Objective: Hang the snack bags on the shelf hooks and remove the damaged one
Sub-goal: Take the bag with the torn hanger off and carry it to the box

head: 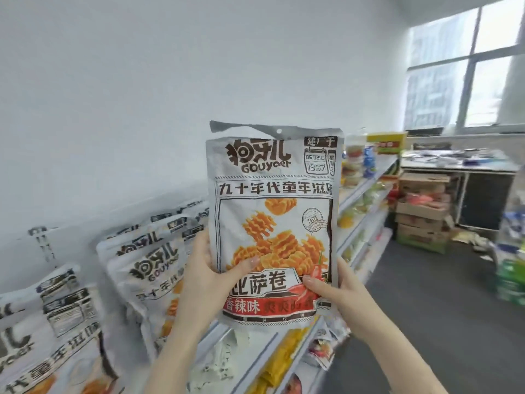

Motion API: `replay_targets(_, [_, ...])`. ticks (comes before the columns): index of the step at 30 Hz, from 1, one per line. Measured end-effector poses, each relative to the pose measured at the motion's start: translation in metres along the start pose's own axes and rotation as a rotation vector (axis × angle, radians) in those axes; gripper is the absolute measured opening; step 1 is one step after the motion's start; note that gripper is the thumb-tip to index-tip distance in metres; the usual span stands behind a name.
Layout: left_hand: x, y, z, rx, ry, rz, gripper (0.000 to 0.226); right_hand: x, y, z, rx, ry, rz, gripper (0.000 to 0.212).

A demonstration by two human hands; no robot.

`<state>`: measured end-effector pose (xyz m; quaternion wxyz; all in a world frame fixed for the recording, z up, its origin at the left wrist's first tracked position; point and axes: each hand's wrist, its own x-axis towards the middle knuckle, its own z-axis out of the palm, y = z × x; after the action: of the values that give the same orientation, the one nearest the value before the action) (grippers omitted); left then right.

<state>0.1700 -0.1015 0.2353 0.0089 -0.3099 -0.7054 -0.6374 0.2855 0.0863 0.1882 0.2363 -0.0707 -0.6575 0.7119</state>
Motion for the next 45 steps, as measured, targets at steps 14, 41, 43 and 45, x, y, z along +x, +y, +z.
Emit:
replay_targets(14, [-0.068, 0.035, 0.382, -0.144, -0.623, -0.116, 0.051, -0.194, -0.014, -0.324, -0.101, 0.615, 0.195, 0.050])
replay_targets(41, [-0.153, 0.071, 1.122, -0.286, -1.260, -0.499, 0.037, -0.338, -0.017, -0.938, -0.072, 1.240, 0.379, 0.054])
replay_targets(43, [-0.148, 0.080, 1.177, -0.286, -1.286, -0.498, 0.038, -0.336, -0.022, -0.991, -0.075, 1.261, 0.386, 0.054])
replay_targets(45, [-0.142, 0.088, 1.232, -0.282, -1.314, -0.492, 0.038, -0.334, -0.025, -1.043, -0.058, 1.279, 0.391, 0.055])
